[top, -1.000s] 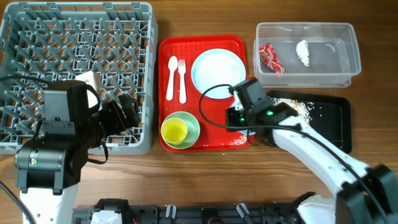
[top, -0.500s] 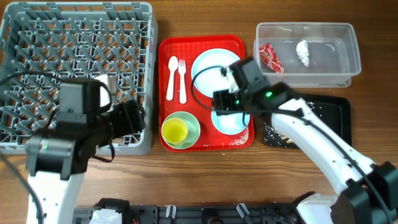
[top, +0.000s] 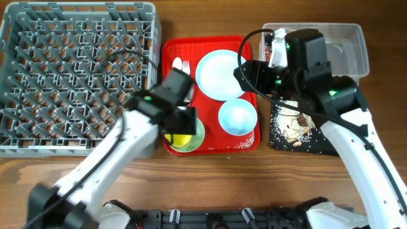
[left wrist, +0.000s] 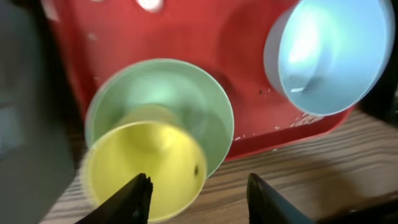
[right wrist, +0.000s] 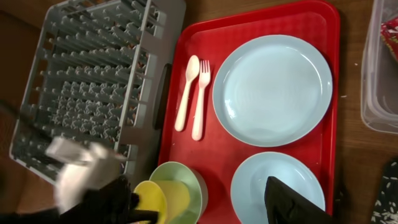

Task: Sort waste into correct bins and load items into the dishwasher rack
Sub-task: 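Grasp the yellow cup out of the green bowl with the right gripper, then lift the yellow cup and hand it to the left gripper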

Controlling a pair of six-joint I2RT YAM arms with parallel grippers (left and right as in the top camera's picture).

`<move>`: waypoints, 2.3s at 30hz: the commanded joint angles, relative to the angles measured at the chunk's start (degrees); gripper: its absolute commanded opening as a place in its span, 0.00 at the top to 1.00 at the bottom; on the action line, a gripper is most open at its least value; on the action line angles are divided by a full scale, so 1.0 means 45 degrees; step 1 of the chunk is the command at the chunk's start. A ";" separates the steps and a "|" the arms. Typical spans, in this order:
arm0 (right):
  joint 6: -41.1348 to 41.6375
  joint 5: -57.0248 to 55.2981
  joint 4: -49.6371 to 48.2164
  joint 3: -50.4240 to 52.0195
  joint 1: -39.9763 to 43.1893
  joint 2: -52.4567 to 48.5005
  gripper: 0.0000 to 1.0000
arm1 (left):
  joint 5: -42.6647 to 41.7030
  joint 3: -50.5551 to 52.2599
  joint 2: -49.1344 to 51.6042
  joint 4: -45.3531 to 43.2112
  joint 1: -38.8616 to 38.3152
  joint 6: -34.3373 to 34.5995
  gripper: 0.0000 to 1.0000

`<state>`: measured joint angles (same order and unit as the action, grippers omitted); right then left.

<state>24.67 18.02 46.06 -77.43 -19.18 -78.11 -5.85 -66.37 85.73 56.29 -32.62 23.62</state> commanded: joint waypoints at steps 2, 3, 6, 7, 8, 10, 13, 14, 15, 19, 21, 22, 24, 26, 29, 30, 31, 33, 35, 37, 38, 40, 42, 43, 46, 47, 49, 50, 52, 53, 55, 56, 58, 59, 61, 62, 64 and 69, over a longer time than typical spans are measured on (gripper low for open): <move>0.0223 0.0311 0.0102 -0.0117 0.0029 -0.0010 0.30 | 0.0835 0.0155 0.1462 -0.0185 -0.0908 0.1088 0.67; 0.0219 0.0311 0.0126 -0.0117 0.0029 -0.0010 0.30 | 0.0942 0.0155 0.1457 -0.0228 -0.0918 0.1258 0.66; 0.0185 0.0306 0.0170 -0.0117 0.0029 -0.0010 0.29 | 0.0942 0.0136 0.1044 -0.0248 -0.0903 0.1253 0.65; 0.0180 0.0306 0.0165 -0.0117 0.0029 -0.0010 0.28 | 0.0947 0.0126 0.0709 -0.0185 -0.0884 0.1253 0.64; 0.0189 0.0306 0.0165 -0.0117 0.0029 -0.0010 0.28 | 0.0947 0.0131 0.0374 -0.0155 -0.0835 0.1258 0.63; 0.0185 0.0306 0.0165 -0.0117 0.0029 -0.0010 0.28 | 0.0874 0.0131 -0.0257 -0.0180 -0.0763 0.1292 0.54; 0.0189 0.0306 0.0165 -0.0117 0.0029 -0.0019 0.28 | 0.0908 0.0131 -0.0554 0.0073 -0.0811 0.1277 0.51; 0.0189 0.0306 0.0165 -0.0117 0.0029 -0.0024 0.28 | 0.1146 0.0185 -0.0515 0.0194 -0.0806 0.1287 0.51; 0.0194 0.0306 0.0165 -0.0117 0.0029 -0.0024 0.28 | 0.1564 0.0282 -0.0491 0.0340 -0.0777 0.1302 0.54; 0.0180 0.0321 0.0277 -0.0112 0.0029 -0.0044 0.28 | 0.2856 0.0359 -0.0505 0.0767 -0.0151 0.2064 0.55; -0.0631 0.1171 0.0510 -0.0112 0.0015 -0.0053 0.31 | 0.2657 0.0355 -0.0505 0.0850 0.0214 0.2055 0.58; -0.0913 0.1569 0.0665 -0.0102 0.0005 -0.0087 0.33 | 0.2579 0.0355 -0.0544 0.0942 0.0316 0.2059 0.60; -0.1797 0.2399 0.1297 -0.0044 -0.0301 -0.0364 0.35 | 0.2560 0.0330 -0.0811 0.1292 0.0690 0.2059 0.57; -0.2361 0.2628 0.1486 0.0214 -0.1078 -0.0835 0.39 | 0.2555 0.0253 -0.1350 0.1511 0.1243 0.2210 0.45; -0.2375 0.2093 0.1409 0.0291 -0.2637 -0.1841 0.43 | 0.2545 -0.0053 -0.2812 0.2055 0.2851 0.2293 0.34; -0.1991 0.1457 0.1214 0.0291 -0.3191 -0.2259 0.44 | 0.2443 -0.0155 -0.3512 0.2283 0.3662 0.2293 0.30; -0.1569 0.0777 0.1078 0.0291 -0.3599 -0.2613 0.45 | 0.2132 -0.0170 -0.4104 0.2380 0.4357 0.2283 0.25; -0.1064 -0.0170 0.0860 0.0291 -0.4245 -0.3298 0.49 | 0.1302 -0.0170 -0.5090 0.2560 0.5493 0.1957 0.21; -0.1015 -0.0393 0.0636 0.0291 -0.4920 -0.4129 0.50 | 0.0816 -0.0170 -0.5814 0.2773 0.6266 0.1802 0.13; -0.1010 -0.0398 0.0296 0.0291 -0.5591 -0.5037 0.50 | 0.0481 -0.0170 -0.6815 0.3099 0.7169 0.1671 0.04; -0.0971 -0.0486 0.0233 0.0291 -0.5780 -0.5338 0.50 | 0.0364 -0.0170 -0.7125 0.3133 0.7373 0.1413 0.04; 0.0238 -0.1792 0.0335 0.0291 -0.6003 -0.5979 0.55 | 0.0160 -0.0170 -0.7587 0.3133 0.7601 0.1132 0.04; 0.0544 -0.2108 0.0238 0.0291 -0.5999 -0.6339 0.65 | 0.0131 -0.0170 -0.7732 0.3211 0.7611 0.1132 0.03; 0.0539 -0.2021 0.0141 0.0291 -0.5984 -0.6363 0.78 | -0.0005 -0.0170 -0.7718 0.3332 0.7611 0.1122 0.03; 0.0457 -0.1549 -0.0078 0.0257 -0.5911 -0.6198 0.96 | -0.0850 -0.0170 -0.7427 0.3410 0.7611 0.0491 0.06; 0.0170 -0.1044 -0.0117 0.0185 -0.5809 -0.6047 0.96 | -0.1069 -0.0170 -0.7310 0.3400 0.7611 0.0466 0.06; -0.0155 0.0034 -0.0136 -0.0073 -0.5377 -0.5493 0.96 | -0.1540 -0.0170 -0.7121 0.3269 0.7611 0.0466 0.06; -0.0155 0.0500 -0.0121 -0.0228 -0.4906 -0.4983 0.96 | -0.2001 -0.0170 -0.7072 0.3036 0.7611 0.0461 0.06; -0.0243 0.1501 -0.0248 -0.0340 -0.3837 -0.4031 0.96 | -0.3327 -0.0170 -0.7048 0.2327 0.7699 0.0461 0.05; -0.0855 0.2769 -0.0486 -0.0340 -0.2924 -0.3337 0.96 | -0.4410 -0.0170 -0.7048 0.1768 0.7873 0.0461 0.04; -0.2531 0.6028 -0.0899 -0.0340 -0.1307 -0.2331 0.96 | -0.6688 -0.0170 -0.7048 0.0792 0.8374 0.0461 0.02; -0.3245 0.7582 -0.1010 -0.0340 -0.0646 -0.2001 0.96 | -0.8053 -0.0170 -0.7028 0.0253 0.8689 0.0461 0.02; -0.4192 1.0355 -0.1103 -0.0340 0.0515 -0.1540 0.95 | -1.0724 -0.0170 -0.6868 -0.0772 0.9258 0.0461 0.02; -0.4415 1.1171 -0.1137 -0.0340 0.0738 -0.1477 0.96 | -1.1910 -0.0170 -0.6732 -0.1229 0.9442 0.0461 0.03; -0.4716 1.2837 -0.1404 -0.0340 0.0792 -0.1477 0.96 | -1.4974 -0.0170 -0.6261 -0.2385 0.9636 0.0461 0.02; -0.4833 1.3357 -0.1637 -0.0340 0.0641 -0.1486 0.96 | -1.6014 -0.0170 -0.6071 -0.2764 0.9632 0.0461 0.02; -0.4605 1.3624 -0.2399 -0.0340 0.0194 -0.1486 0.96 | -1.7738 -0.0170 -0.5717 -0.3283 0.9632 0.0461 0.03; -0.2123 1.3707 -0.5931 -0.0340 -0.0971 -0.1491 0.96 | -1.8782 -0.0170 -0.5455 -0.3381 0.9476 0.0461 0.02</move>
<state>8.69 75.07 25.54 -78.43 -21.06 -84.40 -81.54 -66.59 61.32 41.30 10.31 26.79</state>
